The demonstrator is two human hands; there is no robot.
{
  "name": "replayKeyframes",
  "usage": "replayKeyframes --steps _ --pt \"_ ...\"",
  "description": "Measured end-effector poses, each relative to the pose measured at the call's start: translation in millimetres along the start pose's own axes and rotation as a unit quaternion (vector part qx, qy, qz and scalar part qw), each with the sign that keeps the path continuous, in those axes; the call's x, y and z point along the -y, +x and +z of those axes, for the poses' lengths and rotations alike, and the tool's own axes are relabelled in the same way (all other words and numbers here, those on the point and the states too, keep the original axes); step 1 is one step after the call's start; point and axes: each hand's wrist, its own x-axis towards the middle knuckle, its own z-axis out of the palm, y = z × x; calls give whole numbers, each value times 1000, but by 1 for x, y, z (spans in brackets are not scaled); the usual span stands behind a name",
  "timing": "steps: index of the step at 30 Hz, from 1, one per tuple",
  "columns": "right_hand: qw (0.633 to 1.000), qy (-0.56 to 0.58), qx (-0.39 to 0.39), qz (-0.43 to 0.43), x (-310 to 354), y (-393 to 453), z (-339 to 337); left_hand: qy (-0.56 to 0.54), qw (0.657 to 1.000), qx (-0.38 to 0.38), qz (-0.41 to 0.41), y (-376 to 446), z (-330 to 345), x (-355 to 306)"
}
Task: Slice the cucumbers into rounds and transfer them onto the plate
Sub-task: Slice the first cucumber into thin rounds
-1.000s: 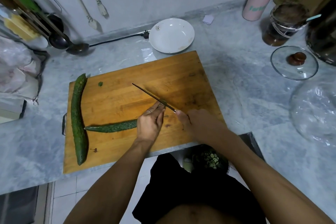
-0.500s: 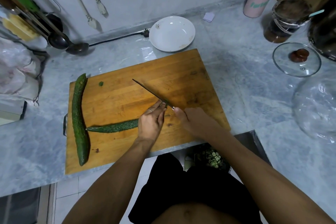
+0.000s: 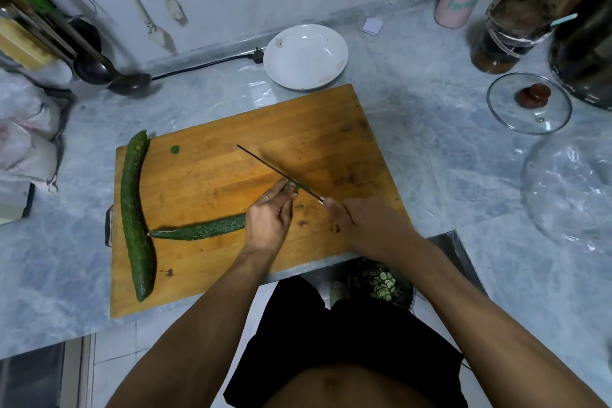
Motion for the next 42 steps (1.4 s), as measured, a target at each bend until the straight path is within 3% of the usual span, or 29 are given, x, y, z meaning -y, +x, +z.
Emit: replayKeyframes --steps 9,23,42 --pt "1000 -14 -20 0 1 2 1 4 1000 -1 -3 1 4 -1" --pt "999 -6 20 37 10 19 7 17 999 -26 -13 0 8 -5" --pt "1000 -12 4 2 -2 -2 -6 -7 999 -29 -29 1 8 -3"
